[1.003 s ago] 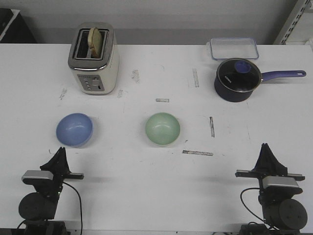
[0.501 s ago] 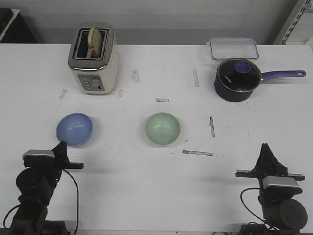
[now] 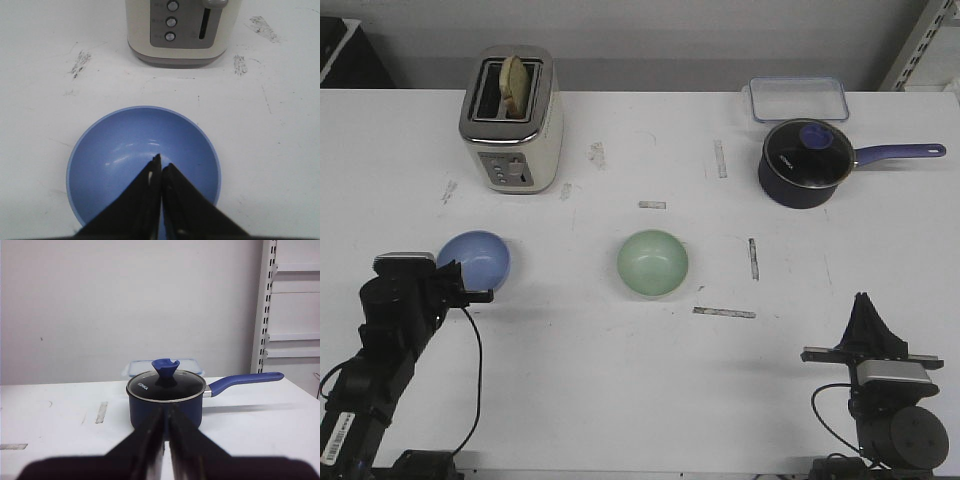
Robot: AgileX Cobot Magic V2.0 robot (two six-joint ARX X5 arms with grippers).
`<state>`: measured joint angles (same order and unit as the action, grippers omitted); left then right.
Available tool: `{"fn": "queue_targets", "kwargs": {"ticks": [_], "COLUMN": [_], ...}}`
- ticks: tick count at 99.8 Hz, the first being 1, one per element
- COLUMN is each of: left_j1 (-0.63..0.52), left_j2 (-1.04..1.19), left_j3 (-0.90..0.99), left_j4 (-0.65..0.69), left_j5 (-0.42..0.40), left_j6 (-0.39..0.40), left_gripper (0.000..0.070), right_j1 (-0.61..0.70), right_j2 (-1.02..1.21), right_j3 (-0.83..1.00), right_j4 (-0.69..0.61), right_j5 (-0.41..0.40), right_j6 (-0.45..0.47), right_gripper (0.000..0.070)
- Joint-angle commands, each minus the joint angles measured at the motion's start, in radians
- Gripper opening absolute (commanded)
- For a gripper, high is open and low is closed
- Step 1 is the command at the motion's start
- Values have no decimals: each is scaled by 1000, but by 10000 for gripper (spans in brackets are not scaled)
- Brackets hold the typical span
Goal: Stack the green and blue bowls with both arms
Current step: 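Move the left gripper forward and grasp the rim of the blue bowl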
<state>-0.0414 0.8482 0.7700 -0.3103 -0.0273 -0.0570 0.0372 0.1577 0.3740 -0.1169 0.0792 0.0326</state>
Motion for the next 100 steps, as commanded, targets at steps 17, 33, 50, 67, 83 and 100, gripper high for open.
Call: {"fn": "queue_targets", "kwargs": {"ticks": [17, 33, 50, 67, 83, 100], "left_j1": [44, 115, 219, 309, 352, 360], "left_j2": [104, 179, 288, 389, 454, 527], "left_j3": [138, 214, 304, 357, 360, 360], "left_j4": [-120, -189, -310, -358, -346, -345], "left_j5": [1, 26, 186, 292, 291, 290], "left_j6": [-113, -128, -129, -138, -146, -146], "left_gripper": [2, 3, 120, 384, 456, 456], "right_j1": [1, 1, 1, 1, 1, 1], "right_j2": [-1, -1, -1, -1, -1, -1], "right_j3": [5, 5, 5, 5, 5, 5], "right_j4": [11, 11, 11, 11, 11, 11], "right_j5": [0, 0, 0, 0, 0, 0], "right_j6": [-7, -7, -7, -7, -7, -7], "right_gripper": [4, 4, 4, 4, 4, 4]}}
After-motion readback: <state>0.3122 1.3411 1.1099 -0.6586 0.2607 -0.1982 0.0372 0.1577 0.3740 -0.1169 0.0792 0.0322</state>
